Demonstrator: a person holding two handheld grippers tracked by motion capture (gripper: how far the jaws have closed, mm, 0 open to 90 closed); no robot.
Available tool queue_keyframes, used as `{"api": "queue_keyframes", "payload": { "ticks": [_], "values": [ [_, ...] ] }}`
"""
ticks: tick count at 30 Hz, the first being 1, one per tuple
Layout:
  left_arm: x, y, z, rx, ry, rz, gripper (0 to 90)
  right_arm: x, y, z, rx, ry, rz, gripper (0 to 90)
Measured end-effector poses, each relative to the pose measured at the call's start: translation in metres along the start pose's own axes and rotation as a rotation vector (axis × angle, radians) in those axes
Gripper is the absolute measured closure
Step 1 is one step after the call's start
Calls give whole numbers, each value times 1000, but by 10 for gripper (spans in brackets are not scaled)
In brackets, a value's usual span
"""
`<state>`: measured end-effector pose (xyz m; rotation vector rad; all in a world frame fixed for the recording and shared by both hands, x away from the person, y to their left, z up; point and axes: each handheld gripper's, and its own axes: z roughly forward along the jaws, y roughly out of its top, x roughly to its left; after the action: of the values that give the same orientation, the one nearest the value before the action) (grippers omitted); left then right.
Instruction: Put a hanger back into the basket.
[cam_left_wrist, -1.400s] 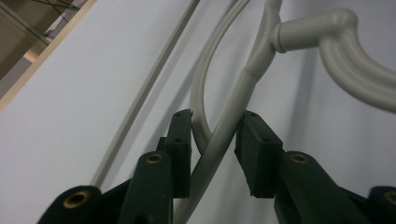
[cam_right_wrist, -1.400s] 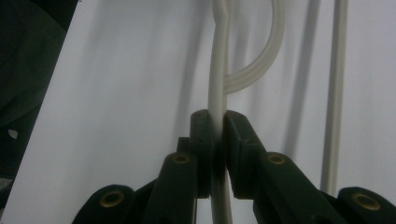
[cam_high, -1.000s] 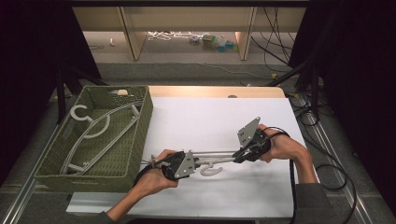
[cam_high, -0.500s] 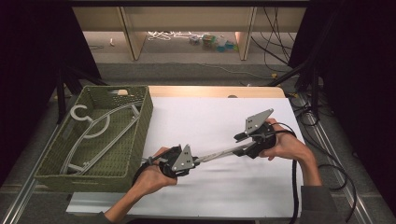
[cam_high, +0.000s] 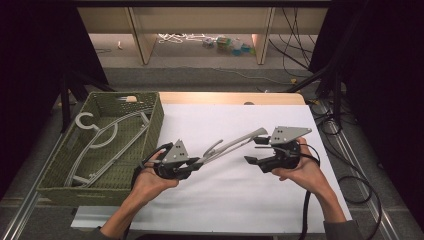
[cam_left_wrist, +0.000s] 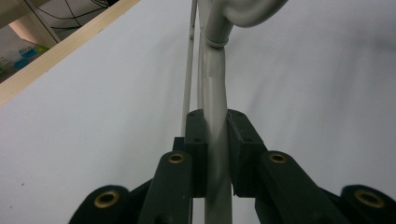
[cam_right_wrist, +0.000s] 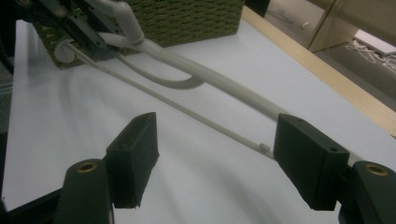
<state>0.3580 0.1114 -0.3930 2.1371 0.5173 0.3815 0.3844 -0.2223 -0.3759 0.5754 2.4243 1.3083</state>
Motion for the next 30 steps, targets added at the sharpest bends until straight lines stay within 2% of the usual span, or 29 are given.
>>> {"api": "queue_keyframes", "payload": {
  "ticks": [1,4,8,9,13,14,18,19,22,23,24,26,30],
  "values": [
    [-1,0,-1,-25,2,-22,796,3,-2,0,-12,-11,2,308],
    [2,2,-11,-58,-10,-61,796,8,-9,0,-33,18,41,272],
    [7,3,-24,-105,-23,-109,796,14,-16,-4,-96,-38,35,260],
    [9,3,-28,-124,-27,-121,796,14,-17,-4,-105,-39,34,251],
    [14,5,-41,-170,-34,-167,796,15,-28,-2,-140,-102,80,208],
    [15,5,-43,-175,-32,-161,796,16,-31,-2,-147,-104,88,209],
    [15,7,-55,-206,-30,-186,797,18,-39,-2,-144,-94,114,208],
    [15,8,-58,-210,-32,-186,796,17,-40,-3,-162,-119,103,208],
    [17,12,-67,-229,-43,-205,796,19,-44,-5,-178,-138,125,201],
    [17,14,-70,-227,-35,-206,796,20,-45,-6,-179,-134,135,200],
    [18,15,-73,-230,-31,-206,796,21,-46,-7,-181,-151,119,202],
    [21,18,-79,-235,-26,-210,797,24,-48,-7,-166,-132,102,209],
    [26,21,-87,-250,-56,-247,797,26,-55,-6,-162,-118,93,209]
  ]
}}
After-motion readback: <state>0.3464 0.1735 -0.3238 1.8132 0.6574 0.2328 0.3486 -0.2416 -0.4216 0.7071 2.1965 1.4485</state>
